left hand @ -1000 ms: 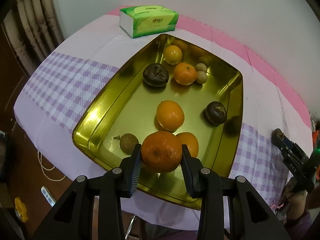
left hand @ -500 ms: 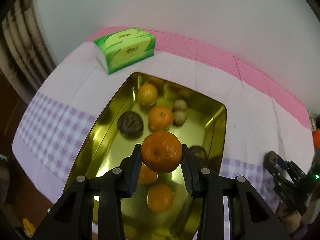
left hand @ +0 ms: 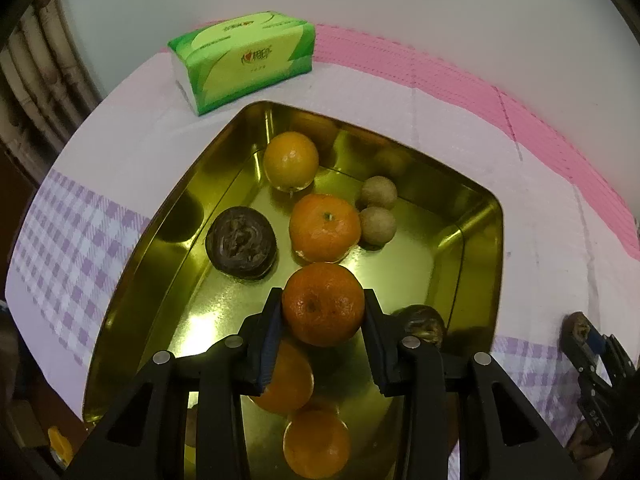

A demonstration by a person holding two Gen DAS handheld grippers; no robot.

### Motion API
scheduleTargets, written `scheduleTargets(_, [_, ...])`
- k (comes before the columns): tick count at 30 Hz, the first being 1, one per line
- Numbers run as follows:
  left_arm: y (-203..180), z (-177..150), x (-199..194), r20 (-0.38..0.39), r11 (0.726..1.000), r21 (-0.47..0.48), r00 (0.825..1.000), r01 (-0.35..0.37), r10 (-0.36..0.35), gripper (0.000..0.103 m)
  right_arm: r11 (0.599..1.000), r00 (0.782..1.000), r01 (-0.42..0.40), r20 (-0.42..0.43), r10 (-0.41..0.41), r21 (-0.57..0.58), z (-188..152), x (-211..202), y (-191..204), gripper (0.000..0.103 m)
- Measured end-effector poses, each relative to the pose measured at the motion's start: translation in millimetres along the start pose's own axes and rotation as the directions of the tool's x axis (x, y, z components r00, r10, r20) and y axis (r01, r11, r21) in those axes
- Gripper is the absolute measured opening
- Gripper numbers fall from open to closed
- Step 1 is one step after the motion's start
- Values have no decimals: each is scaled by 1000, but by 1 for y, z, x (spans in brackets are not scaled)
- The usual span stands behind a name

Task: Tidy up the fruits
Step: 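Drop the orange into the tin with the left gripper while the right gripper grasps the dark fruit, then carry the dark brown fruit in the right gripper over the gold tin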

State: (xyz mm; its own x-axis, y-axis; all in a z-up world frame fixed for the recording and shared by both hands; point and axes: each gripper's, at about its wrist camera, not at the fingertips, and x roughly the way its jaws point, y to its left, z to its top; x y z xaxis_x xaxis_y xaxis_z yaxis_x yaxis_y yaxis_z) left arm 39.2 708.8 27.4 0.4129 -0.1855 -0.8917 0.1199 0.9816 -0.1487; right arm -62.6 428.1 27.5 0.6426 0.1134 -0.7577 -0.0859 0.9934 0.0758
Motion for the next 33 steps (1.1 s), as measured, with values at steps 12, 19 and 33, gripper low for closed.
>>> scheduleTargets(12, [-5, -2, -4, 29, 1000, 23, 999, -14, 14, 40, 1000, 1000, 1, 0, -1, 0, 0, 0, -1, 41])
scheduleTargets(19, [-11, -3, -16, 58, 998, 41, 997, -49, 47, 42, 1000, 1000, 2, 0, -2, 0, 0, 0, 0, 41])
scheduleTargets(33, [-26, -24, -65, 149, 988, 70, 980, -140, 128, 60, 1000, 1000, 8, -1, -8, -4, -1, 0, 0, 41])
